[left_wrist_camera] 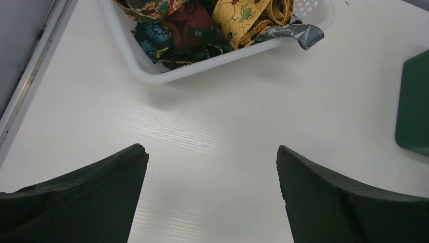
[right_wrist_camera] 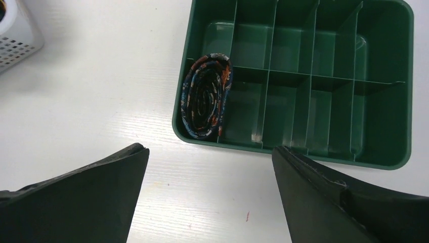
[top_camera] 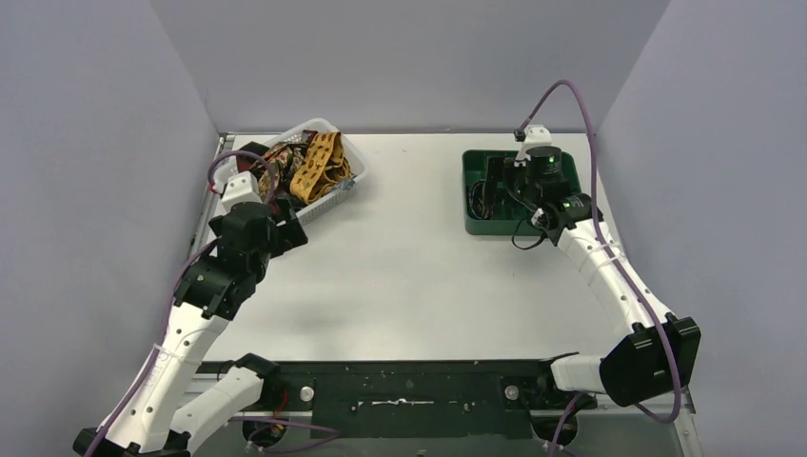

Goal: Roll the ties
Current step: Pick up the tie from the bin.

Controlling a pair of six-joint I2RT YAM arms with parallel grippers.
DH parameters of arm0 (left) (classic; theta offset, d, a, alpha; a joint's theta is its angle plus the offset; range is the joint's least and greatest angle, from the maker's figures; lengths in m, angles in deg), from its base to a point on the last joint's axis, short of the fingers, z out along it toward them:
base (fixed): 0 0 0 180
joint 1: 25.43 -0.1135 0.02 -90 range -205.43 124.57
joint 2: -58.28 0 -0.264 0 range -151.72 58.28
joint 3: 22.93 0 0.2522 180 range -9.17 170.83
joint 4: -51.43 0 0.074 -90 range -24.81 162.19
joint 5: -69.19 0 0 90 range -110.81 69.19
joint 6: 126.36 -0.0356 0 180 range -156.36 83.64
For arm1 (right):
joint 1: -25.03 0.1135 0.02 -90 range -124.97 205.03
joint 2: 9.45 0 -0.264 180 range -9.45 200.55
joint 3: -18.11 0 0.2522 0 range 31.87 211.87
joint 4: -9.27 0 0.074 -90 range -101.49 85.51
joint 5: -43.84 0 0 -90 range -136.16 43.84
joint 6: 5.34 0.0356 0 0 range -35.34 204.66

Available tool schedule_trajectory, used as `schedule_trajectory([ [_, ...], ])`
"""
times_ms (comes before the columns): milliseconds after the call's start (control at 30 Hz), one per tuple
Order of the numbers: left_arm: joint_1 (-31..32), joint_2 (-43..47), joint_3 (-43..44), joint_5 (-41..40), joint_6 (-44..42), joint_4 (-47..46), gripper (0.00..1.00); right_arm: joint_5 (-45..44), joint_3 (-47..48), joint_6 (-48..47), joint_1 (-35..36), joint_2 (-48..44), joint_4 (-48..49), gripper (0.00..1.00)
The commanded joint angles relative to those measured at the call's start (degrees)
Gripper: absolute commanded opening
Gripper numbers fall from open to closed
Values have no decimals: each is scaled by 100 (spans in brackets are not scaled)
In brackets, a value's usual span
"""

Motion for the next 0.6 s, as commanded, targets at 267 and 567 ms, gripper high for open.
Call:
schedule_trajectory([
  [267,-26,25,109,227,-113,-255,97,987,376,281,100,285,130,100],
  [567,-1011,-994,727,1542,-609,-730,97,1326,269,322,289,438,85,100],
])
